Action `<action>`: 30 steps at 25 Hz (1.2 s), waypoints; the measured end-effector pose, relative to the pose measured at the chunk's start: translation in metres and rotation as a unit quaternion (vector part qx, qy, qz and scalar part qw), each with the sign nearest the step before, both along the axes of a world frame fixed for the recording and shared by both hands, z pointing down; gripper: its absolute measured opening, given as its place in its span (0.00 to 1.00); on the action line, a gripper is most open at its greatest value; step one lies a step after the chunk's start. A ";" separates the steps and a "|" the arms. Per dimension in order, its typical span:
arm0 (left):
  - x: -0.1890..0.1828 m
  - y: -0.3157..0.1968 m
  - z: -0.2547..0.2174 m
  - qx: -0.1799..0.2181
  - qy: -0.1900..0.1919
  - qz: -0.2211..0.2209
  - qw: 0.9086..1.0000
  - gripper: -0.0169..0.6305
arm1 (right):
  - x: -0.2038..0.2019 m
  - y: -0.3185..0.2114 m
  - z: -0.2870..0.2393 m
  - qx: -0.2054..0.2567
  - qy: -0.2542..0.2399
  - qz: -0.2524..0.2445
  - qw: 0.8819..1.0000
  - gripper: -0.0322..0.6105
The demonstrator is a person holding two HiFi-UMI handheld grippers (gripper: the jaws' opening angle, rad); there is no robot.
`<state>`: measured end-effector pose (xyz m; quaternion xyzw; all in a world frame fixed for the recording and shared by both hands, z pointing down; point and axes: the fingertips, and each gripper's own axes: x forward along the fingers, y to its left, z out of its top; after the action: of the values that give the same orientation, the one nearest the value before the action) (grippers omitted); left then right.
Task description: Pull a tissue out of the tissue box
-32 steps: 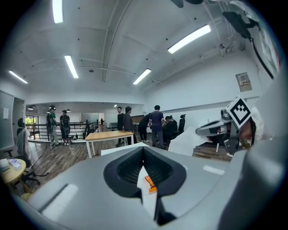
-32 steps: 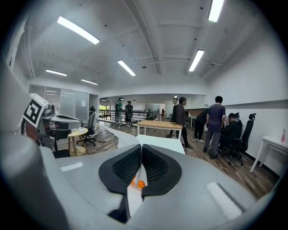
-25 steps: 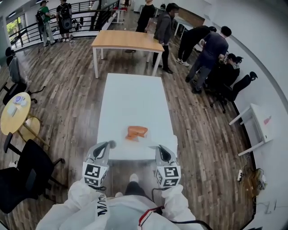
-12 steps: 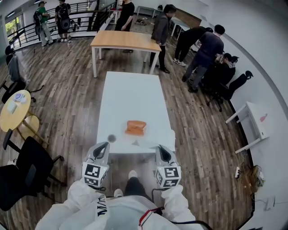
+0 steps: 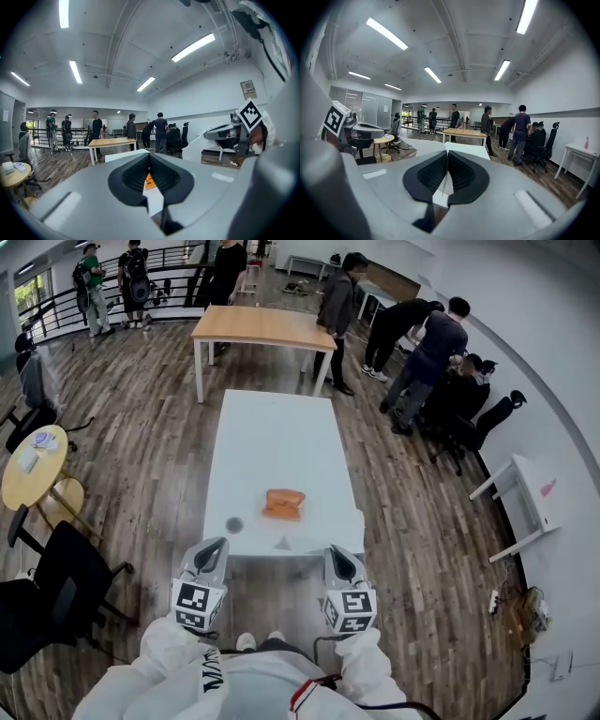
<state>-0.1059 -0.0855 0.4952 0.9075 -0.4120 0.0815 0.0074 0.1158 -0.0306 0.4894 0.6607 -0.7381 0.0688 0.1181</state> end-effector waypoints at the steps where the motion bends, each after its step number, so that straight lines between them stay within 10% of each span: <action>1: 0.000 0.001 0.000 0.000 0.000 -0.001 1.000 0.03 | 0.000 0.001 -0.001 0.001 0.000 0.000 1.000 0.05; 30: 0.038 0.004 -0.007 0.003 -0.017 -0.010 1.000 0.03 | 0.029 0.003 0.000 0.016 -0.034 -0.013 0.999 0.05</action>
<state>-0.0676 -0.0819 0.4887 0.9018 -0.4216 0.0954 -0.0012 0.1450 -0.0280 0.4895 0.6505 -0.7509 0.0777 0.0829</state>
